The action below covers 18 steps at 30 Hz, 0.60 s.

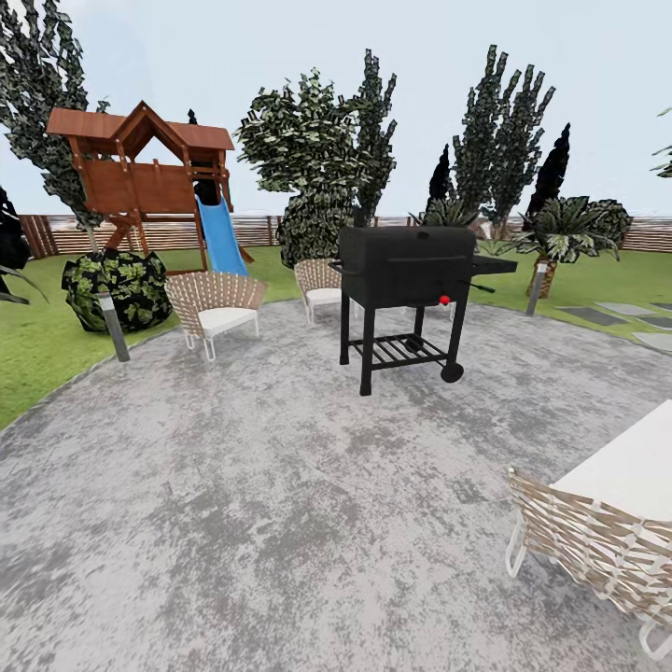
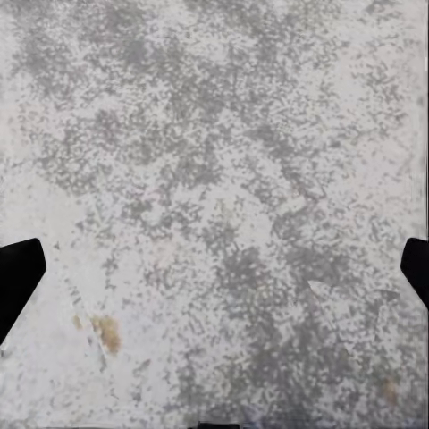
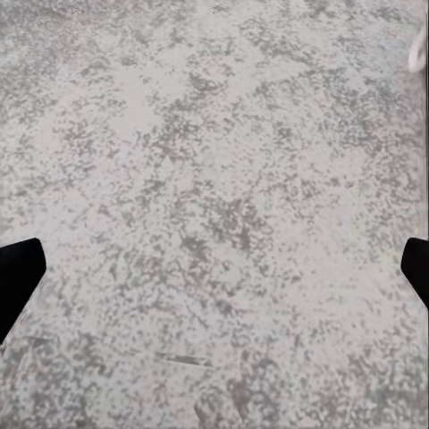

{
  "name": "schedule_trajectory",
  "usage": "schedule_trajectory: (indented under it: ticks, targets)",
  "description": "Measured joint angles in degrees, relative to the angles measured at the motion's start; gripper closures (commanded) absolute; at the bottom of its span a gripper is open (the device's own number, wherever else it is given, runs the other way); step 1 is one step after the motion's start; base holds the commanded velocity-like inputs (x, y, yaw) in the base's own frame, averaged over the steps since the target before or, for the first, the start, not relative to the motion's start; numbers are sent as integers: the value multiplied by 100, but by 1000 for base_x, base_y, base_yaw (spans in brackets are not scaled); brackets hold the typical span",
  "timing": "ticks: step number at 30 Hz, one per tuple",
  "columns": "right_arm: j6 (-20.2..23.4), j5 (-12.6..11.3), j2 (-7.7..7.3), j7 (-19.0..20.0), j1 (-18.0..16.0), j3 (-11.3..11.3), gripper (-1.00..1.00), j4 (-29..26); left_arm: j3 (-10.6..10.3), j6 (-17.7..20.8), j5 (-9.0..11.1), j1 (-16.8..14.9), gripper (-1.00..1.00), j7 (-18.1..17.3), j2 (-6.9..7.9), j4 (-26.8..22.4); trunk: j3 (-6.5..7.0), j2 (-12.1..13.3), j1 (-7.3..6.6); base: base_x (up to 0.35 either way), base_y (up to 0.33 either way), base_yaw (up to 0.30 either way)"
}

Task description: In the garden, pick up the pesticide atomizer on the floor and spray pesticide onto both trees until each tree trunk is fully covered.

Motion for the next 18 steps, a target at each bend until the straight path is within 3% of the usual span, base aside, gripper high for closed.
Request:
schedule_trajectory:
  ticks: [4, 10, 18]
  targets:
    - [-2, 9, -26, 6, -252, 0, -100, -50, -5, -9, -16, -217, -100, -2, 9, -93, -1, 0, 0, 0, 0, 0]
    - [-7, 16, -259, 8, -340, 6, -100, -54, 6, -27, 7, -297, -100, -3, 161, -106, -1, 0, 0, 0, 0, 0]
    - [0, 23, -239, 8, -350, 37, -100, -7, 11, -22, 13, -248, -100, 2, 204, -17, -1, 0, 0, 0, 0, 0]
